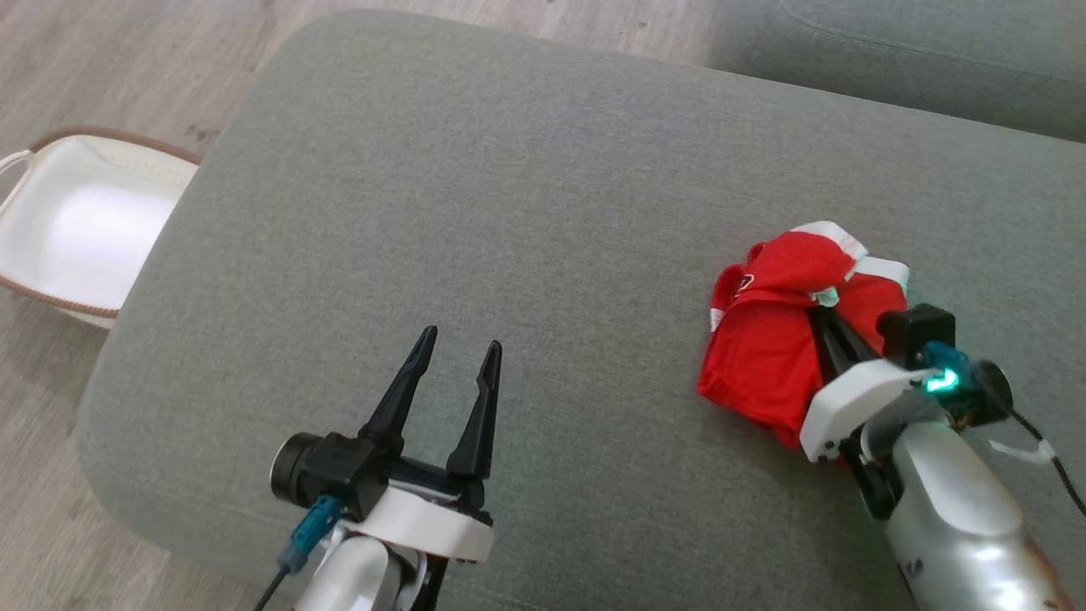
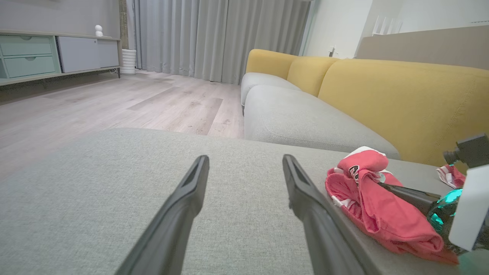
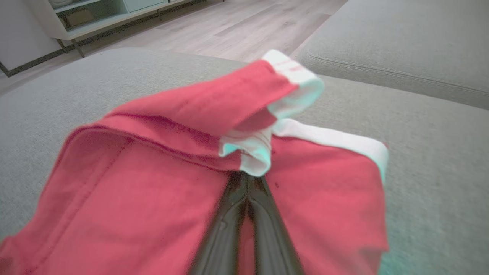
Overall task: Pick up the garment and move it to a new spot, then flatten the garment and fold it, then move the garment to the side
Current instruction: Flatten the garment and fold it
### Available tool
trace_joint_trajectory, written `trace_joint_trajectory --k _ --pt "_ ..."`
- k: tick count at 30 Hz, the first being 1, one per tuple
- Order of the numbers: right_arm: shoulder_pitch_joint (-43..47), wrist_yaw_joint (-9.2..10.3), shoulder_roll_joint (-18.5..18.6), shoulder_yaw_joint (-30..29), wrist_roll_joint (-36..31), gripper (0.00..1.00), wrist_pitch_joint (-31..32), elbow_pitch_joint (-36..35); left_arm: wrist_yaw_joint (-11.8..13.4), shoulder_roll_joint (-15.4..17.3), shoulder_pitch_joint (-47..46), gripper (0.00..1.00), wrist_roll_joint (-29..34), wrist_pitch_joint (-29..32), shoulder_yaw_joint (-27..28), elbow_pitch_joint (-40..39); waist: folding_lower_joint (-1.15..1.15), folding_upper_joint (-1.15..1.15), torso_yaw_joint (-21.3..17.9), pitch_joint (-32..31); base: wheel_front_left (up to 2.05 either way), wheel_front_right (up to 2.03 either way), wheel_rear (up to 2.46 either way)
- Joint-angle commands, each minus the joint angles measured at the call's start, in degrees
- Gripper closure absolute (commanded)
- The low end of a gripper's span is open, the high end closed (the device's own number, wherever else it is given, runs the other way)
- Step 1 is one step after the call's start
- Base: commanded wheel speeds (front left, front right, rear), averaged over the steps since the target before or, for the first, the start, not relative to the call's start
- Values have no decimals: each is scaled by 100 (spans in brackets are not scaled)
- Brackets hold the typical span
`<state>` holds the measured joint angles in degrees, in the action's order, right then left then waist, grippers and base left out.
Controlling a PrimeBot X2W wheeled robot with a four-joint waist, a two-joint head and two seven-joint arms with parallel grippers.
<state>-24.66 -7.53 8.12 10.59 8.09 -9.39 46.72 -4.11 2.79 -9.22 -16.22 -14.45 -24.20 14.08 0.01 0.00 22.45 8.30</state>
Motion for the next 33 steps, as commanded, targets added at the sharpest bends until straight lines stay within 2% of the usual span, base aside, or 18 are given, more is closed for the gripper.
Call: trace_joint_trajectory --k 1,14,24,28,33 --pt "-412 4 -3 224 78 100 -182 63 -8 9 -240 0 -45 -55 126 -151 -1 0 84 14 0 0 0" --pt "-1315 4 -229 825 128 100 -428 727 19 9 -264 0 -126 -55 -22 -118 -1 0 251 67 0 0 0" --pt "-1403 4 -311 1094 189 100 -283 1622 22 9 -240 0 -137 -55 -61 -25 -1 0 319 17 0 0 0" --pt "-1404 4 -381 1236 414 100 -430 1543 19 9 -204 0 -94 -55 -2 19 -1 0 184 -95 0 0 0" --pt "-1327 4 -350 1274 785 100 -540 1097 7 9 -152 0 -27 -55 112 -4 -1 0 -117 -321 0 0 0"
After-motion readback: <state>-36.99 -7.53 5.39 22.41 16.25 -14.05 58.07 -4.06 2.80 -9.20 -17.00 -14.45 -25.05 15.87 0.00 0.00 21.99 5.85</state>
